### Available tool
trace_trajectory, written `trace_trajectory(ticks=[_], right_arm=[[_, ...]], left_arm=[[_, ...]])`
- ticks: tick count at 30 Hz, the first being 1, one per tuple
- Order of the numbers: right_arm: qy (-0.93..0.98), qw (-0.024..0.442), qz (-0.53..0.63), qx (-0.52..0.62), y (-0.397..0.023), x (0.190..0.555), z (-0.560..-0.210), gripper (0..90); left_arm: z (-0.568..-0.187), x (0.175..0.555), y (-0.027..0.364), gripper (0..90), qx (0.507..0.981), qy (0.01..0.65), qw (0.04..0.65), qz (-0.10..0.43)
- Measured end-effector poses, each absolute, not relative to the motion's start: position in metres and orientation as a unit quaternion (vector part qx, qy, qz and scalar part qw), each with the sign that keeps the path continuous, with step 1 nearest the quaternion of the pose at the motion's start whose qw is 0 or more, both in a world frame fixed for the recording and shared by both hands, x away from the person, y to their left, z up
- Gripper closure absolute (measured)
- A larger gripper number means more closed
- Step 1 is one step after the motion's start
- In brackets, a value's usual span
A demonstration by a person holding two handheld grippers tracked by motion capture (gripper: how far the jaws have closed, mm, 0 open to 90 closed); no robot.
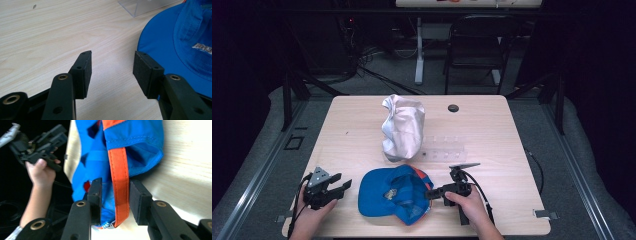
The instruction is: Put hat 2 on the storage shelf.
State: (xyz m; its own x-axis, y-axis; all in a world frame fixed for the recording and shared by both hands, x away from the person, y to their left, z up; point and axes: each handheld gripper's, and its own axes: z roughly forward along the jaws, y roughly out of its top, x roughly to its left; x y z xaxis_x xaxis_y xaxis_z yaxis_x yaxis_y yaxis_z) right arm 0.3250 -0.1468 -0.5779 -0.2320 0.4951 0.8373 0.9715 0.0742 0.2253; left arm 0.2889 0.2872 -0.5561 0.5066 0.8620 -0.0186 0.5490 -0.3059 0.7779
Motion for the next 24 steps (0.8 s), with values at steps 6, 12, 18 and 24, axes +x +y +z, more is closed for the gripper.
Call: trace_trajectory(ticks=[6, 12, 18, 24], right_arm=[[-0.662, 0.300, -0.427, -0.538, -0.150, 0.322, -0.567, 75.4], [-0.664, 0.279, -0.415, -0.556, -0.154, 0.322, -0.561, 77.2], [-0.667, 0.279, -0.401, -0.563, -0.152, 0.321, -0.556, 77.4], [-0.672, 0.270, -0.400, -0.561, -0.152, 0.323, -0.546, 77.5]], left_arm=[[-0.555, 0.289, 0.287, 50.0, 0.784, 0.450, 0.374, 0.207], [-0.556, 0.290, 0.286, 49.9, 0.783, 0.450, 0.377, 0.205], [-0.556, 0.290, 0.286, 49.9, 0.782, 0.451, 0.378, 0.206], [-0.556, 0.290, 0.287, 50.0, 0.783, 0.452, 0.376, 0.203]])
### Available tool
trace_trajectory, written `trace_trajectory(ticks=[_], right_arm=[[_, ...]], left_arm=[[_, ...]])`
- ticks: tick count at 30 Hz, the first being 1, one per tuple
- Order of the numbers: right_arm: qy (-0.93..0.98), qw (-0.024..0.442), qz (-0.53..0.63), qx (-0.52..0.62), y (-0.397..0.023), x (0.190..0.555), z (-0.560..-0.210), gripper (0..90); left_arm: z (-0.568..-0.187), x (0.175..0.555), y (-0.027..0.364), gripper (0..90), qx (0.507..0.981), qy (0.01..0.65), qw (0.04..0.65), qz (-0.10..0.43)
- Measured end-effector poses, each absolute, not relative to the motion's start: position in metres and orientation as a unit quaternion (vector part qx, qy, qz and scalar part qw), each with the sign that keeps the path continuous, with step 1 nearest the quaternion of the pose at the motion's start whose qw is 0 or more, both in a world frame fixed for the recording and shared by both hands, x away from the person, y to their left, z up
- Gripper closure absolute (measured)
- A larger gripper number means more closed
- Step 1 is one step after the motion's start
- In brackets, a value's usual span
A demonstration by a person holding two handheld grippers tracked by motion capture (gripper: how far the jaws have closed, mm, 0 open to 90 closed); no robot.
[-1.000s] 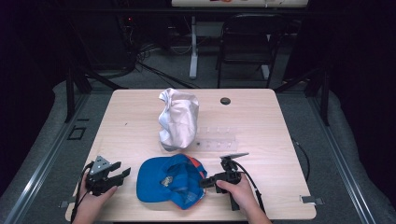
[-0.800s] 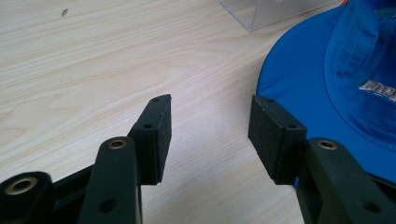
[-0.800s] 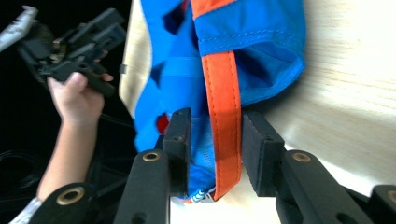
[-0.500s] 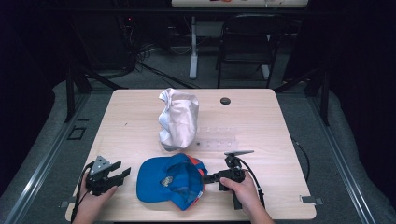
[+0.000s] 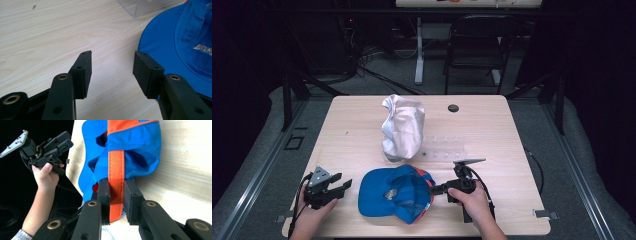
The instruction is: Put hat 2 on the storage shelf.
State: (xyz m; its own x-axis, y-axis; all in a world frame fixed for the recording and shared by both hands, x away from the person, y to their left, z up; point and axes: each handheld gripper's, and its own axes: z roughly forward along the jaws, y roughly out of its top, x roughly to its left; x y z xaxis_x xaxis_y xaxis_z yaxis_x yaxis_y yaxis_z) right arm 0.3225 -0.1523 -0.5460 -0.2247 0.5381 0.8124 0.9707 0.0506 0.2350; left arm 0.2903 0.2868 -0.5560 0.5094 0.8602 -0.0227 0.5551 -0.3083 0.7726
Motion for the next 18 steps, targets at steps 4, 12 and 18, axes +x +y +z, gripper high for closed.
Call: trace_trajectory(ticks=[4, 12, 18], right_arm=[[-0.680, 0.252, -0.398, -0.562, -0.152, 0.325, -0.527, 77.4], [-0.708, 0.223, -0.358, -0.566, -0.156, 0.331, -0.487, 77.6], [-0.715, 0.209, -0.338, -0.576, -0.166, 0.332, -0.463, 77.6]], left_arm=[[-0.557, 0.291, 0.286, 50.0, 0.781, 0.454, 0.377, 0.204], [-0.557, 0.290, 0.285, 50.0, 0.783, 0.450, 0.378, 0.203], [-0.557, 0.290, 0.283, 50.0, 0.783, 0.450, 0.379, 0.203]])
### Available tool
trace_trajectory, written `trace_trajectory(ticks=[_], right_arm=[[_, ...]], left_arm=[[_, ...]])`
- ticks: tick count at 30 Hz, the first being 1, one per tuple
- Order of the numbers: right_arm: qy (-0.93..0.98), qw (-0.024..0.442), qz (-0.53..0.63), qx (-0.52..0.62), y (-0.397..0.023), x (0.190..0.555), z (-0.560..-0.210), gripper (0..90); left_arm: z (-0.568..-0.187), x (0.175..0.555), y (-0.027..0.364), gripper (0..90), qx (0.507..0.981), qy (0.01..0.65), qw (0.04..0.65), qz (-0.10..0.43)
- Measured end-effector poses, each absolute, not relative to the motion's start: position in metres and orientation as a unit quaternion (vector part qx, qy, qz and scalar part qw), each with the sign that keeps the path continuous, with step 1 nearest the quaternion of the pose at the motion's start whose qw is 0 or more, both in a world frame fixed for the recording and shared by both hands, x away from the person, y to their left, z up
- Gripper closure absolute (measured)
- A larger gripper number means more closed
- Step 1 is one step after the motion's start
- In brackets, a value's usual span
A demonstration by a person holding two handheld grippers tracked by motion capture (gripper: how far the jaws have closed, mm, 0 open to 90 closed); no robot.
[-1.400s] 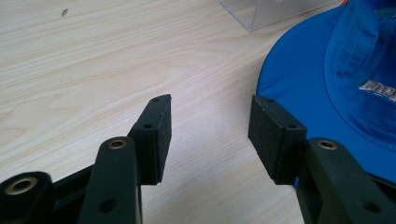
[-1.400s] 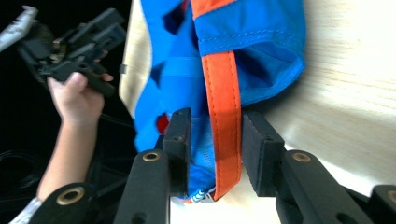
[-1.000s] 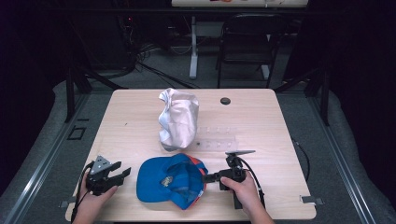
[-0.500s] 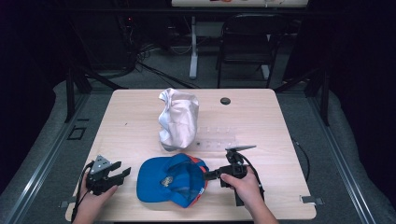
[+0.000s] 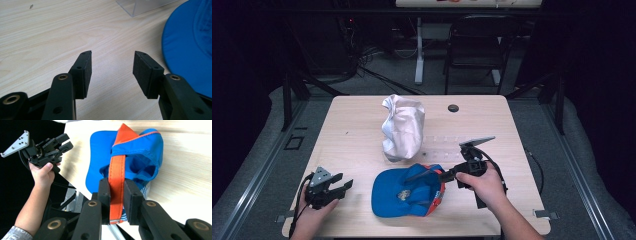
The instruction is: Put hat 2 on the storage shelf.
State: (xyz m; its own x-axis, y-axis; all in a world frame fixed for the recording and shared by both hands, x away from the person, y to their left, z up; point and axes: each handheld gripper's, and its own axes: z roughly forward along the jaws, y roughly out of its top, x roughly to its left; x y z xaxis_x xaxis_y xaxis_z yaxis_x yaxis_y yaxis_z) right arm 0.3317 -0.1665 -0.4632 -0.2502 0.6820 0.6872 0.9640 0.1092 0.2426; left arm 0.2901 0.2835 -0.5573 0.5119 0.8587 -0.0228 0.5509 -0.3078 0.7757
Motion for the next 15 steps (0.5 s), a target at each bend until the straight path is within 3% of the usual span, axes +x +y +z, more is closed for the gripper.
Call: trace_trajectory(ticks=[7, 15], right_arm=[[-0.719, 0.197, -0.313, -0.588, -0.179, 0.332, -0.449, 77.7], [-0.695, 0.234, -0.336, -0.591, -0.185, 0.334, -0.433, 77.8]], left_arm=[[-0.557, 0.290, 0.284, 50.0, 0.787, 0.450, 0.373, 0.200], [-0.558, 0.291, 0.283, 50.0, 0.784, 0.450, 0.378, 0.200]])
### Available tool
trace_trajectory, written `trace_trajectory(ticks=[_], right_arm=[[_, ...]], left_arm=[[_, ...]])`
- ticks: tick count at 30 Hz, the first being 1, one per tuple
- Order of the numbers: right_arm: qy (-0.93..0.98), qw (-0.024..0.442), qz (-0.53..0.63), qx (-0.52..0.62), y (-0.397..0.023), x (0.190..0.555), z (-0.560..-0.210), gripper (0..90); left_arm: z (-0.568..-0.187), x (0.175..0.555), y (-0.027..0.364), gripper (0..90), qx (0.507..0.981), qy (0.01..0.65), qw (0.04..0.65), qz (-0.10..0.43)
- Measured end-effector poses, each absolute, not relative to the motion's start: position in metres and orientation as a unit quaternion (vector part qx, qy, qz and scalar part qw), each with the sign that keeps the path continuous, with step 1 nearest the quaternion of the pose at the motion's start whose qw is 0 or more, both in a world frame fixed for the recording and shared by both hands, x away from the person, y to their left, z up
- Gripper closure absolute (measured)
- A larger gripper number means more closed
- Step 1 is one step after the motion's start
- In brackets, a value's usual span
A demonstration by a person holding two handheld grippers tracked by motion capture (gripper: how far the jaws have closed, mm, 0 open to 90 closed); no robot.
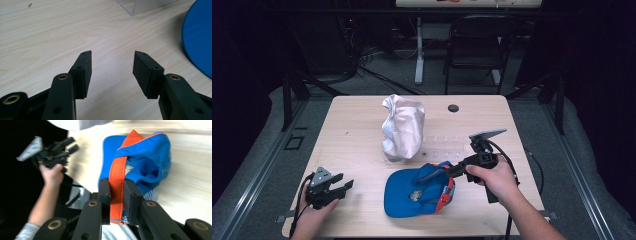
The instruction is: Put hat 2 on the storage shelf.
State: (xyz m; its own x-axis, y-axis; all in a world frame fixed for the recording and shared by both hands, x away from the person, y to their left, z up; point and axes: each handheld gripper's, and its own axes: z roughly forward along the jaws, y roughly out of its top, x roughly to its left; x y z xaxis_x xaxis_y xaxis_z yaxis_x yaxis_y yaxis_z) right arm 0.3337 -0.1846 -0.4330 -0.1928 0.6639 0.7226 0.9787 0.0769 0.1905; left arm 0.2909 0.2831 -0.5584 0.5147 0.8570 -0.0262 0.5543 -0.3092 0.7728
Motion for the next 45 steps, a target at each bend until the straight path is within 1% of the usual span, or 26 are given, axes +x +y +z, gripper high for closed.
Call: trace_trajectory(ticks=[2, 9, 13, 17, 24, 32, 45], right_arm=[[-0.686, 0.250, -0.350, -0.587, -0.186, 0.335, -0.424, 77.9], [-0.670, 0.277, -0.373, -0.579, -0.184, 0.337, -0.410, 77.9], [-0.646, 0.311, -0.396, -0.573, -0.184, 0.338, -0.401, 77.9], [-0.642, 0.315, -0.403, -0.571, -0.185, 0.338, -0.395, 77.9], [-0.636, 0.317, -0.409, -0.573, -0.188, 0.338, -0.383, 78.0], [-0.620, 0.308, -0.423, -0.585, -0.197, 0.337, -0.368, 78.0], [-0.580, 0.280, -0.477, -0.598, -0.236, 0.343, -0.327, 77.9]], left_arm=[[-0.558, 0.291, 0.283, 50.0, 0.783, 0.450, 0.379, 0.201], [-0.558, 0.291, 0.283, 50.0, 0.783, 0.450, 0.379, 0.202], [-0.558, 0.291, 0.284, 50.0, 0.783, 0.450, 0.379, 0.201], [-0.558, 0.291, 0.283, 50.0, 0.782, 0.450, 0.380, 0.202], [-0.557, 0.290, 0.284, 50.0, 0.787, 0.448, 0.374, 0.199], [-0.558, 0.290, 0.283, 50.0, 0.783, 0.450, 0.379, 0.203], [-0.558, 0.290, 0.282, 49.8, 0.784, 0.449, 0.379, 0.201]])
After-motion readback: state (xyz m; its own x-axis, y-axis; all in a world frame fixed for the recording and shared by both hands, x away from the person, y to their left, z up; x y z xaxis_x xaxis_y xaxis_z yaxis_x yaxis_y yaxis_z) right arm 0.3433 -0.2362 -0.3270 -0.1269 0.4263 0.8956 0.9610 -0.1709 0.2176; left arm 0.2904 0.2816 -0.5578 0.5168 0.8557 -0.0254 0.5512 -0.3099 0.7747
